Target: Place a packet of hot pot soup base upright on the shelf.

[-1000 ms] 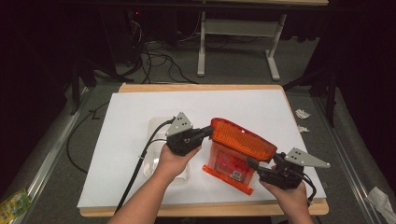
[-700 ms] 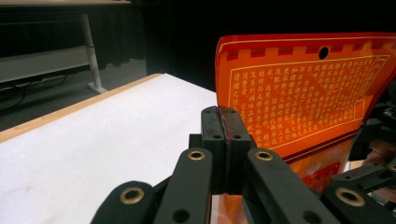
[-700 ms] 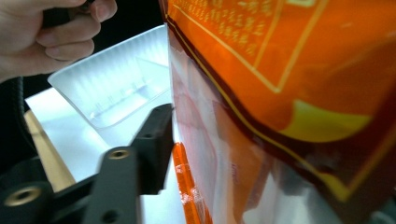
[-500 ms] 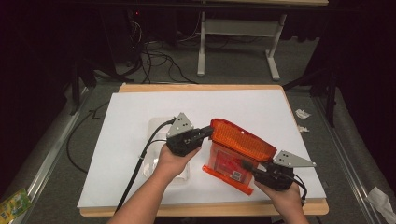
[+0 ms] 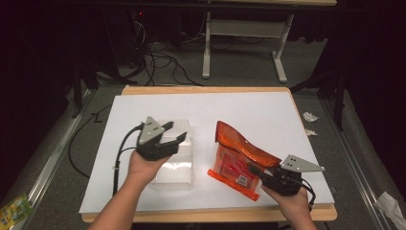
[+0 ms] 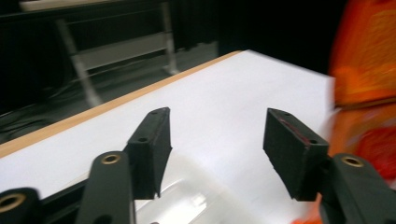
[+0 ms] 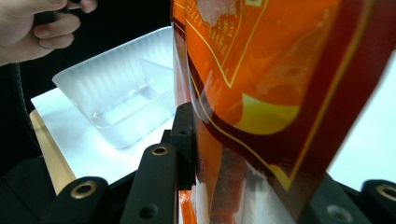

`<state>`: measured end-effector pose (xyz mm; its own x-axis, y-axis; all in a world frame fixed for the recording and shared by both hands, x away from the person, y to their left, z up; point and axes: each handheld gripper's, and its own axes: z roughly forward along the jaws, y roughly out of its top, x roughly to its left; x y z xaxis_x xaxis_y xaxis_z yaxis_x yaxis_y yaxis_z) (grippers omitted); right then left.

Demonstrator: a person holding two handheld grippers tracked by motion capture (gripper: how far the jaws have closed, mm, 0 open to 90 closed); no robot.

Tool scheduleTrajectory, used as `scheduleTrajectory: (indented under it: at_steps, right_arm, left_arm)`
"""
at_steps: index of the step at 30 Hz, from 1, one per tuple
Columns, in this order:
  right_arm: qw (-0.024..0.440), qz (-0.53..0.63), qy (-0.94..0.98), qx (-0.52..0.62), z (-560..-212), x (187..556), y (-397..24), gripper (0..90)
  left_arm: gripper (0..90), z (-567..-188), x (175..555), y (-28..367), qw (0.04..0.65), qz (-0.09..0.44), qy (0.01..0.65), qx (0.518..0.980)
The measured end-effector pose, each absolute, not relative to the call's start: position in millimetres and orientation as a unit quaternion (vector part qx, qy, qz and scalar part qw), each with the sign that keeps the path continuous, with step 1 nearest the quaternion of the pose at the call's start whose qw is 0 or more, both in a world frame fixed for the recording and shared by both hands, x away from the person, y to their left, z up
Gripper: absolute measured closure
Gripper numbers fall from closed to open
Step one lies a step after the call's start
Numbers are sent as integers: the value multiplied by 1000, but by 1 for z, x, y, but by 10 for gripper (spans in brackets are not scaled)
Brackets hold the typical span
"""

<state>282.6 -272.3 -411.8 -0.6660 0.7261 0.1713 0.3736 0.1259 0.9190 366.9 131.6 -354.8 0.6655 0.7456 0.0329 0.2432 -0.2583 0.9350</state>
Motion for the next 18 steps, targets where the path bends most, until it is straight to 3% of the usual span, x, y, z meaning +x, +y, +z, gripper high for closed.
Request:
scheduleTrajectory:
  at_steps: [7, 18]
  right_arm:
    - [159, 544, 732, 378, -412, 283, -273, 718]
    - [158, 542, 735, 376, -412, 282, -273, 721]
  left_arm:
    - [376, -379, 346, 204, 475, 279, 382, 742]
    - [368, -427, 336, 261, 474, 264, 444, 713]
